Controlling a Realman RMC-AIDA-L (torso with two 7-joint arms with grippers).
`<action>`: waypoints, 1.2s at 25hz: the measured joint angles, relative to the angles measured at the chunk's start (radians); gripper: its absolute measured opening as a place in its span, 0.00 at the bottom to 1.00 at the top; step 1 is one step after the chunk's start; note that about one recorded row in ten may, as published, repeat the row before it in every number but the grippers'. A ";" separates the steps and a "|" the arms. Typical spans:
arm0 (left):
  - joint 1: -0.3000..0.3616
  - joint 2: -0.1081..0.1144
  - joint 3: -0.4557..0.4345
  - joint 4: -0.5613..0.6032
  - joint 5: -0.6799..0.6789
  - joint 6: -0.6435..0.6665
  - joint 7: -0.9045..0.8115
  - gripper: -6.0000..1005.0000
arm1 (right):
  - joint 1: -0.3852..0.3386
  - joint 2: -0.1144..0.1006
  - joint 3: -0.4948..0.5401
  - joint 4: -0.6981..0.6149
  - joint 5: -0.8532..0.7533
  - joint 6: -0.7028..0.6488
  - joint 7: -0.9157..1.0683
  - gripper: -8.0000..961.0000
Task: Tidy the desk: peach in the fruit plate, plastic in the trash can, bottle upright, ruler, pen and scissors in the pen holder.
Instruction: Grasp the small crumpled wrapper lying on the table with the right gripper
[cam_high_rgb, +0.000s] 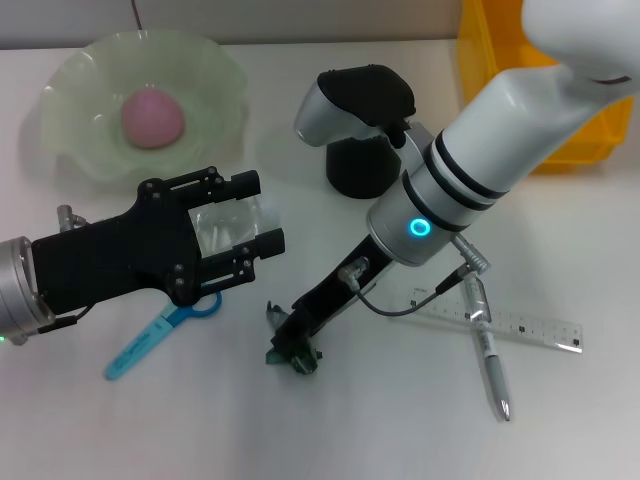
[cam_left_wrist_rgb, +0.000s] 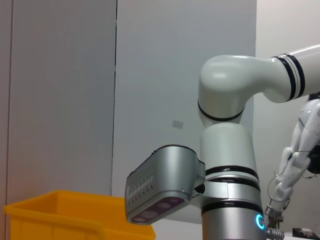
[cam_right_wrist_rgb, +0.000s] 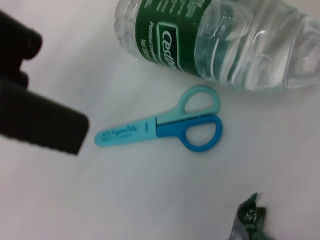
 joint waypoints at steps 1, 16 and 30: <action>0.000 0.000 0.000 0.000 0.000 0.000 0.000 0.64 | 0.000 0.000 0.000 0.000 0.000 0.000 0.000 0.63; 0.000 0.000 0.000 0.000 0.000 -0.001 0.000 0.64 | 0.002 0.000 -0.012 -0.001 -0.004 -0.007 0.000 0.47; 0.000 0.000 0.000 0.000 0.000 -0.002 0.000 0.64 | 0.004 0.000 -0.014 -0.004 -0.007 -0.007 0.000 0.39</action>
